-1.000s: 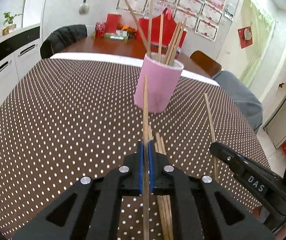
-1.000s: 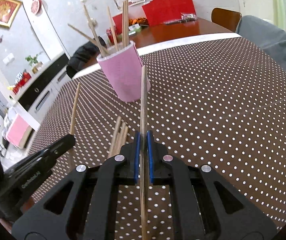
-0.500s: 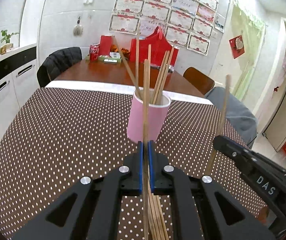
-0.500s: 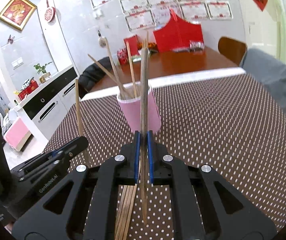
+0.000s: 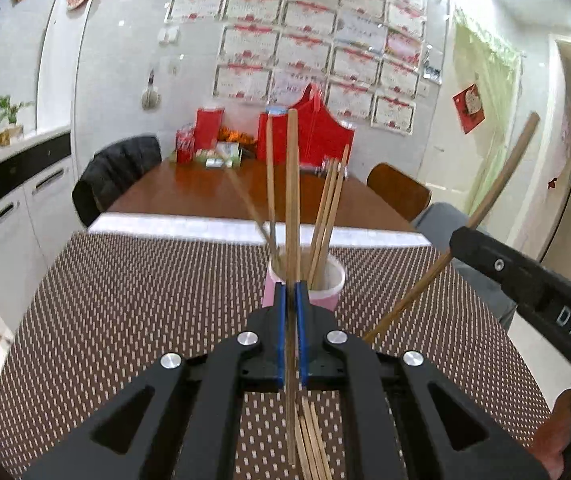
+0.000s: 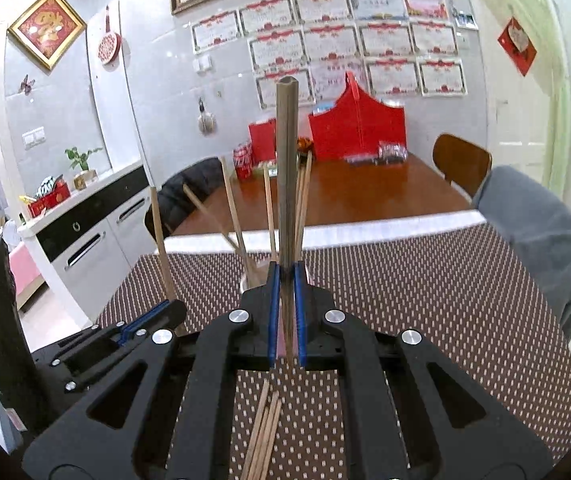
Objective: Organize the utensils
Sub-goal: 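Lift both chopsticks upright and carry them above the pink cup, then lower the chopsticks into the pink cup and open both tools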
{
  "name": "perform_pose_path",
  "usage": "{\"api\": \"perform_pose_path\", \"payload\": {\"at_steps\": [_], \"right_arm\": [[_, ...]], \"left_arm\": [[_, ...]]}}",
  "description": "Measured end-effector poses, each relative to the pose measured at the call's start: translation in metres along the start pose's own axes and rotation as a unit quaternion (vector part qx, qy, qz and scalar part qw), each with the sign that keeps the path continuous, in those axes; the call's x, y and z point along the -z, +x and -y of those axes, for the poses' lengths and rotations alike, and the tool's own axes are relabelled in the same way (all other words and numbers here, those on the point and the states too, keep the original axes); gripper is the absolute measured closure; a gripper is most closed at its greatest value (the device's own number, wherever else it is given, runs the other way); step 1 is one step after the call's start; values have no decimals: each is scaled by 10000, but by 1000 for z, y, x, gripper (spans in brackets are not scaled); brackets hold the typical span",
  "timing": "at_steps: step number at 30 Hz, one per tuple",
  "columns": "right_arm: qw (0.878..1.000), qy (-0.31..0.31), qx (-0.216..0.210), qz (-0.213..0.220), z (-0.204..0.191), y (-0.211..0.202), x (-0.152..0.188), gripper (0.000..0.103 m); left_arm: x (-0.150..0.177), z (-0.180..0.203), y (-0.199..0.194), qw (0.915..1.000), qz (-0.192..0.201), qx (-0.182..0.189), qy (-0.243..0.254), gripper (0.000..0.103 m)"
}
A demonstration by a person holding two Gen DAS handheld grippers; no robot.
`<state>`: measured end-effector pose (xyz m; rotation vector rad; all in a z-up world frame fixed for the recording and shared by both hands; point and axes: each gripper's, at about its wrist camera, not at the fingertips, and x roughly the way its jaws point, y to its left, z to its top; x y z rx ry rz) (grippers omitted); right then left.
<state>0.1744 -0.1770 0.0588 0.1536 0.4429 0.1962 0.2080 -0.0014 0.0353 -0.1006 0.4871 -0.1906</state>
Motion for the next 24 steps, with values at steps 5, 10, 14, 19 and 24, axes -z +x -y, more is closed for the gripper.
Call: {"api": "perform_pose_path", "payload": {"at_steps": [5, 10, 14, 19, 24], "right_arm": [[9996, -96, 64, 254, -4, 0, -26, 96], [9986, -276, 54, 453, -9, 2, -48, 97], [9999, -78, 117, 83, 5, 26, -42, 96], [9985, 146, 158, -507, 27, 66, -28, 92], [9947, 259, 145, -983, 38, 106, -3, 101]], "left_arm": [[-27, 7, 2, 9993, 353, -78, 106, 97], [-56, 15, 6, 9966, 774, -198, 201, 97], [-62, 7, 14, 9983, 590, -5, -15, 97], [-56, 1, 18, 9980, 610, -142, 122, 97], [-48, -6, 25, 9986, 495, -112, 127, 97]]}}
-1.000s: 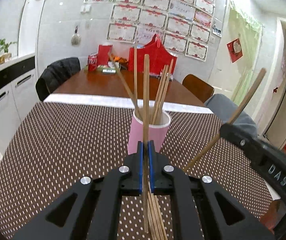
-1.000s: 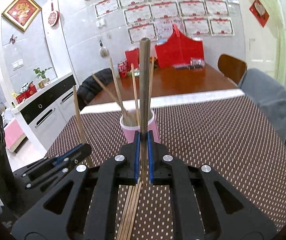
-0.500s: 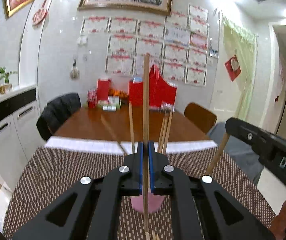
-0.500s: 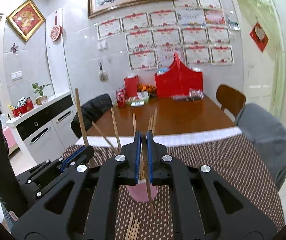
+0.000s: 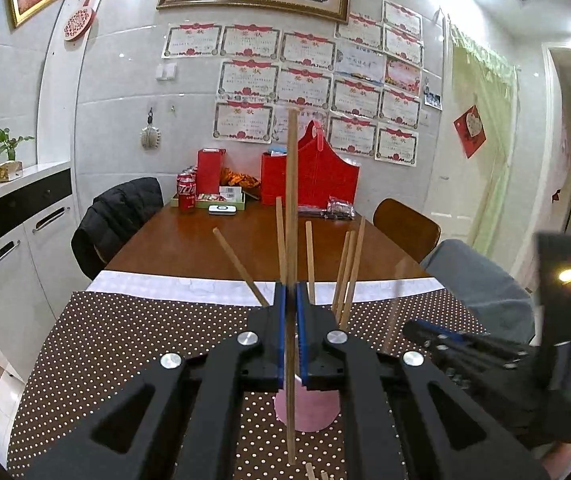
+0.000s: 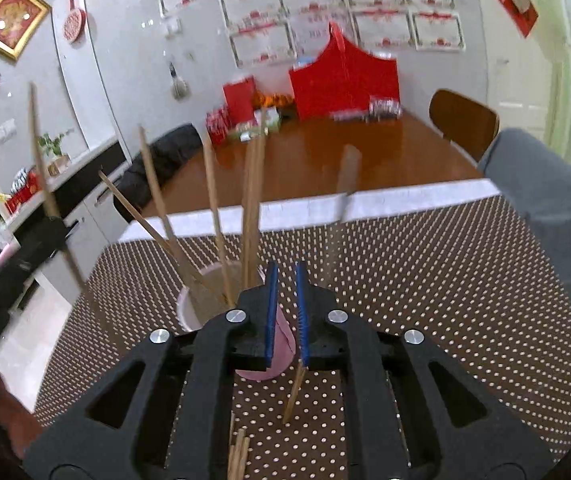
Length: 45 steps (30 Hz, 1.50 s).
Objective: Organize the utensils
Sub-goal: 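Lower the chopsticks into the pink cup and open both tools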
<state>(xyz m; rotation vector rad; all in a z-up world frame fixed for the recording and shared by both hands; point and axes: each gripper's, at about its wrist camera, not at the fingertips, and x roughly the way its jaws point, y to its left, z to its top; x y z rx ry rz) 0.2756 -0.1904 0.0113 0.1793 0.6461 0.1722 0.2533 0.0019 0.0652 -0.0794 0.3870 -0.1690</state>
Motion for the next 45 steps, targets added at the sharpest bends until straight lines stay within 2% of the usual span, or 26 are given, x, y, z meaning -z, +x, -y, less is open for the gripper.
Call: {"api": "perform_pose_path", "payload": {"at_steps": [4, 6, 7, 8, 9, 10, 12, 13, 16, 18, 19, 20, 21, 22, 25, 28, 30, 32, 36, 41, 44, 45], "right_arm": [[9987, 179, -4, -473, 14, 28, 7, 100], [9967, 230, 360, -686, 26, 41, 8, 98], [9946, 318, 547, -821, 33, 49, 8, 85], [9907, 496, 718, -1046, 44, 60, 9, 42], [9887, 611, 746, -1149, 51, 67, 9, 24], [9881, 692, 772, -1138, 57, 72, 10, 21], [9843, 548, 1253, -1112, 62, 83, 10, 21], [9828, 460, 1359, -1163, 64, 90, 10, 21], [9775, 341, 1439, -1506, 65, 115, 12, 21], [9731, 220, 1545, -1695, 64, 135, 12, 26], [9713, 206, 1600, -1748, 64, 141, 12, 35], [9691, 222, 1655, -1814, 67, 148, 13, 54], [9668, 272, 1663, -1921, 70, 156, 15, 58], [9691, 215, 1703, -1774, 69, 155, 14, 76], [9692, 195, 1718, -1753, 67, 152, 12, 94], [9733, 602, 1424, -1697, 74, 146, 2, 97], [9797, 612, 1341, -1356, 71, 123, -4, 97], [9870, 701, 1034, -1013, 63, 94, -14, 97], [9955, 597, 705, -223, 44, 37, -33, 97], [9965, 498, 188, 649, 16, -23, -48, 97], [9929, 391, 98, 1116, 0, -52, -51, 97], [9914, 419, 88, 1236, -4, -46, -61, 97]], "left_arm": [[3, -6, 5, 10000, -84, -22, -42, 97], [3, -9, 6, 9999, -117, 9, -62, 97], [3, -9, 6, 9999, -120, 9, -48, 97], [3, -10, 7, 9999, -111, 9, -29, 97], [3, -10, 7, 9999, -107, -2, -5, 97], [2, -10, 8, 9999, -122, -17, 2, 97], [2, -11, 11, 9998, -182, -22, 8, 97], [3, -12, 13, 9997, -223, -26, 13, 97], [4, -13, 19, 9993, -357, -79, 22, 97], [4, -15, 23, 9991, -410, -101, 30, 97], [4, -16, 24, 9990, -437, -125, 49, 97], [5, -16, 26, 9988, -463, -146, 71, 97], [6, -17, 28, 9986, -493, -167, 84, 97], [7, -18, 29, 9985, -511, -166, 89, 97], [8, -21, 34, 9983, -553, -183, 69, 97], [7, -26, 40, 9982, -583, -151, -33, 97], [6, -28, 41, 9982, -570, -148, -56, 97], [3, -28, 39, 9986, -491, -169, -58, 97], [-9, -24, 31, 9994, -319, -86, -101, 97], [-26, -16, 16, 9999, 11, 25, -159, 97], [-36, -12, 11, 9996, 200, 45, -187, 97], [-39, -10, 10, 9994, 273, 45, -214, 97]]}}
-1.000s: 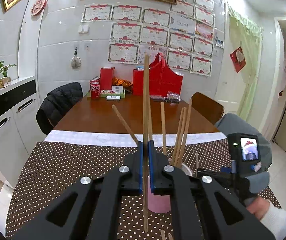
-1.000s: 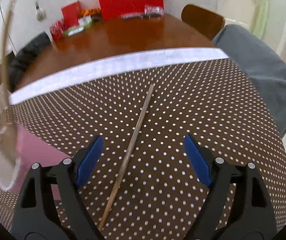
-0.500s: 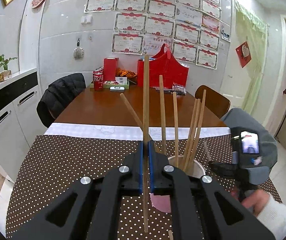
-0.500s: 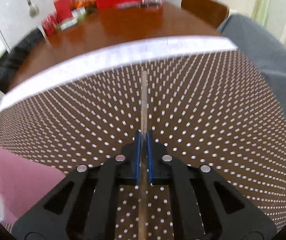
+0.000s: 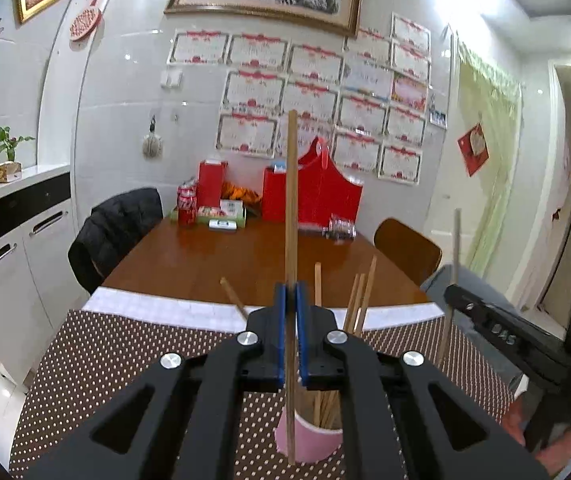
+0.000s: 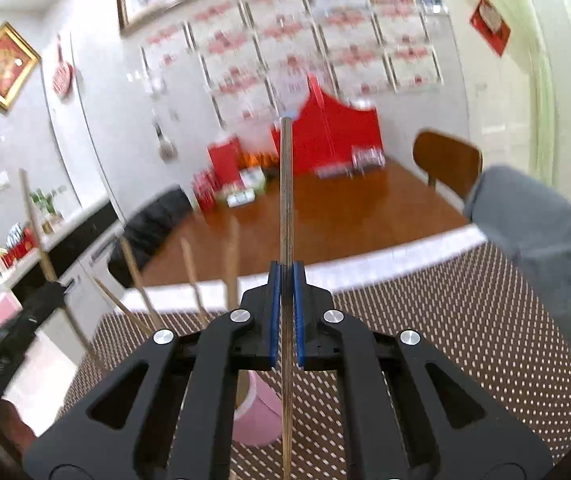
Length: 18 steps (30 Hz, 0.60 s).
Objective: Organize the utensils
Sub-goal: 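Lower the chopsticks into the pink cup and open both tools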
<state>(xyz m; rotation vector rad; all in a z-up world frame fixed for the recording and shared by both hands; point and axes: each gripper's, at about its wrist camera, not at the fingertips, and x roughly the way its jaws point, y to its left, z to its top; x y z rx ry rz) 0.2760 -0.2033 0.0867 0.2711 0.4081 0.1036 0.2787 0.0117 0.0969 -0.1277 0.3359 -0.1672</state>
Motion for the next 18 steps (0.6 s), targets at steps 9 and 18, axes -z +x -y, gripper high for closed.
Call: {"api": "perform_pose_path", "payload": {"at_steps": [9, 18], "right_arm": [[9944, 184, -421, 953, -15, -7, -28, 97], [9951, -10, -540, 828, -16, 46, -10, 97]], "left_arm": [[-18, 7, 9, 9971, 618, 112, -433, 97], [5, 9, 38, 9980, 573, 35, -253, 97]]}}
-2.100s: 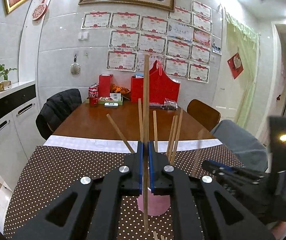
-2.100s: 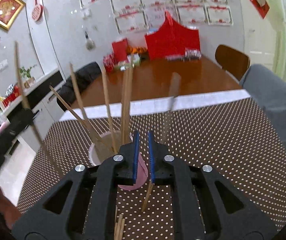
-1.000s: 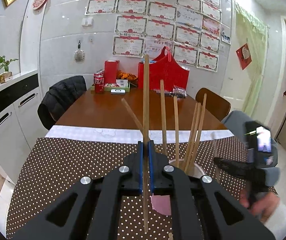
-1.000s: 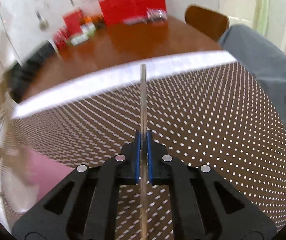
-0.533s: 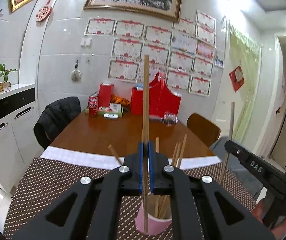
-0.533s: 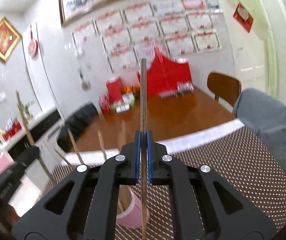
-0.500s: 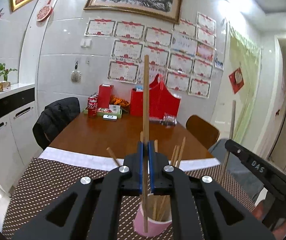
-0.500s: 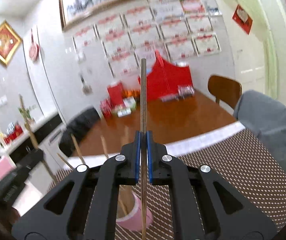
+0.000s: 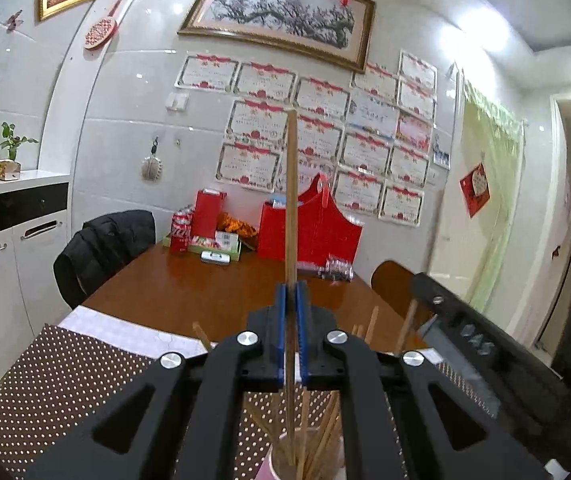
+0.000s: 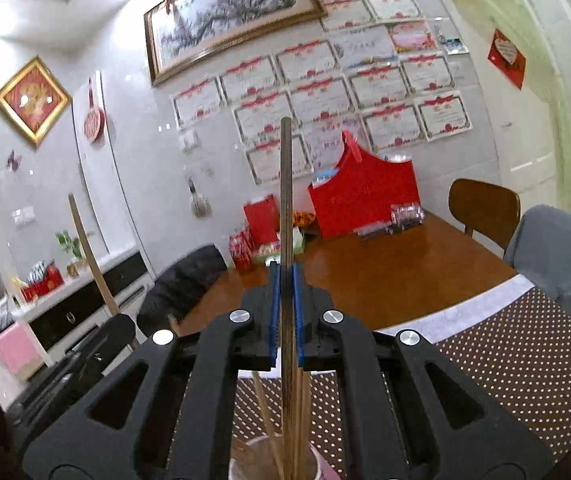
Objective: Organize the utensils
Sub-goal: 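Lower the chopsticks into the pink cup and open both tools, then move both open tools back down to the chopstick pile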
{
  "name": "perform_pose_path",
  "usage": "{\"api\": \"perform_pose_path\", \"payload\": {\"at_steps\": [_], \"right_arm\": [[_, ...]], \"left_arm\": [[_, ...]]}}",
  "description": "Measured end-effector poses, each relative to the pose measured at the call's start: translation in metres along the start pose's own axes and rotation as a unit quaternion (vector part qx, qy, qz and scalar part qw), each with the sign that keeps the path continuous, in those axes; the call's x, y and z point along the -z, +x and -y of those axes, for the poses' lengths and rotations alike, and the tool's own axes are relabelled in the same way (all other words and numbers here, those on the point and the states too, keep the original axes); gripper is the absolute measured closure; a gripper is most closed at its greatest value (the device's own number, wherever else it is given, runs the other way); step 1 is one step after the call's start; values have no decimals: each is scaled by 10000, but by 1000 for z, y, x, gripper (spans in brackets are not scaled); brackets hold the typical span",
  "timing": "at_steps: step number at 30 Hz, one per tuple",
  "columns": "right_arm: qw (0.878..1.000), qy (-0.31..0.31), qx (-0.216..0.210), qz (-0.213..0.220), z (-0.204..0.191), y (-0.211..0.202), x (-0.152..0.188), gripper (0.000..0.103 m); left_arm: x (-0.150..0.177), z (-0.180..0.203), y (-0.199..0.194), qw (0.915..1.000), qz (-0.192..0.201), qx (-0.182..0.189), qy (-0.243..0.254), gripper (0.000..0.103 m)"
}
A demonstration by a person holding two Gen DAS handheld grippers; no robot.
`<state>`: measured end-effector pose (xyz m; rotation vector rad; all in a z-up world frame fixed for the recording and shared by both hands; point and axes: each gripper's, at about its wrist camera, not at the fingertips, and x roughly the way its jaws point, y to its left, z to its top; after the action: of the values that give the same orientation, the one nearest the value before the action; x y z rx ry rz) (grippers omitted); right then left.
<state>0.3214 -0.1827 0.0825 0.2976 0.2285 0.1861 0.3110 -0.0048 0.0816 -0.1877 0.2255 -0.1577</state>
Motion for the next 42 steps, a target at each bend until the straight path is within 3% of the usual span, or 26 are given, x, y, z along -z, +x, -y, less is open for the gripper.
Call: {"api": "perform_pose_path", "payload": {"at_steps": [4, 13, 17, 18, 19, 20, 21, 30, 39, 42], "right_arm": [[9990, -115, 10, -442, 8, 16, 23, 96], [9900, -512, -360, -1261, 10, 8, 58, 96], [9874, -710, -368, -1364, 10, -3, 67, 94], [9863, -760, -357, -1421, 11, -7, 69, 90], [9856, -768, -323, -1472, 12, -10, 70, 73], [9854, -759, -299, -1494, 12, -12, 70, 40], [9862, -723, -253, -1468, 15, -18, 70, 34], [9881, -800, -100, -1310, 14, -58, 65, 34], [9880, -855, -160, -1278, 6, -100, 65, 34], [9868, -808, -171, -1390, 5, -110, 71, 27]], "left_arm": [[18, 0, 5, 9994, -256, -38, 213, 97], [57, 1, -2, 9955, -616, -43, 713, 95], [66, -1, -11, 9940, -733, -77, 808, 92], [67, -2, -14, 9935, -755, -103, 841, 91], [69, -3, -17, 9933, -765, -114, 855, 84], [70, -4, -21, 9934, -762, -111, 853, 83], [70, -5, -24, 9935, -758, -113, 841, 83], [67, -6, -60, 9942, -681, -110, 830, 83], [72, 0, -91, 9928, -739, -274, 900, 75], [77, 0, -102, 9926, -800, -268, 878, 62]]}}
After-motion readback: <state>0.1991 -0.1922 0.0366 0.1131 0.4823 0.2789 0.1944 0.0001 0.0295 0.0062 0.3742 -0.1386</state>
